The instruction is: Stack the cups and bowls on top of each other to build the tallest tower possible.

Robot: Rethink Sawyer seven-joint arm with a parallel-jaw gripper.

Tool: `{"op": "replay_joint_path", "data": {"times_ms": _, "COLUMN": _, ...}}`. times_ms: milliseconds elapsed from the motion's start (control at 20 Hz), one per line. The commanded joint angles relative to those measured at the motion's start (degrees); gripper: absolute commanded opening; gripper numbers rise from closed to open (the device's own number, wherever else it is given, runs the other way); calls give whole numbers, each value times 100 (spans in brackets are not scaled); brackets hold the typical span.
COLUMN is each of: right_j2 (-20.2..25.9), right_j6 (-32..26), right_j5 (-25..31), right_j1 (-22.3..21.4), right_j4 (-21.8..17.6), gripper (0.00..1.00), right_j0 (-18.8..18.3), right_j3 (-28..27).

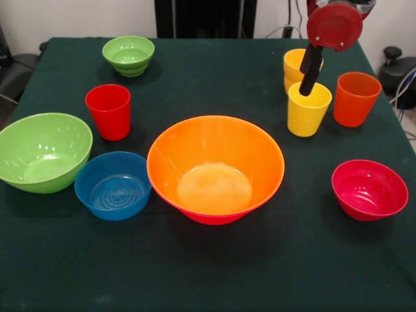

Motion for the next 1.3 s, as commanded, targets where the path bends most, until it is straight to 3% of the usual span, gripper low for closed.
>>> {"op": "replay_joint_path", "data": {"times_ms": 50, "right_j2": 778, "right_j6": 299, "right_j5": -57, "right_j1": 297, "right_j4": -47, "gripper": 100, "right_j0": 66, "right_j3": 279}}
{"op": "replay_joint_path", "data": {"times_ms": 1300, "right_j2": 830, "right_j6": 220, "right_j5": 120, "right_j1": 519, "right_j4": -67, "gripper": 100, "right_j0": -19, "right_j3": -87}}
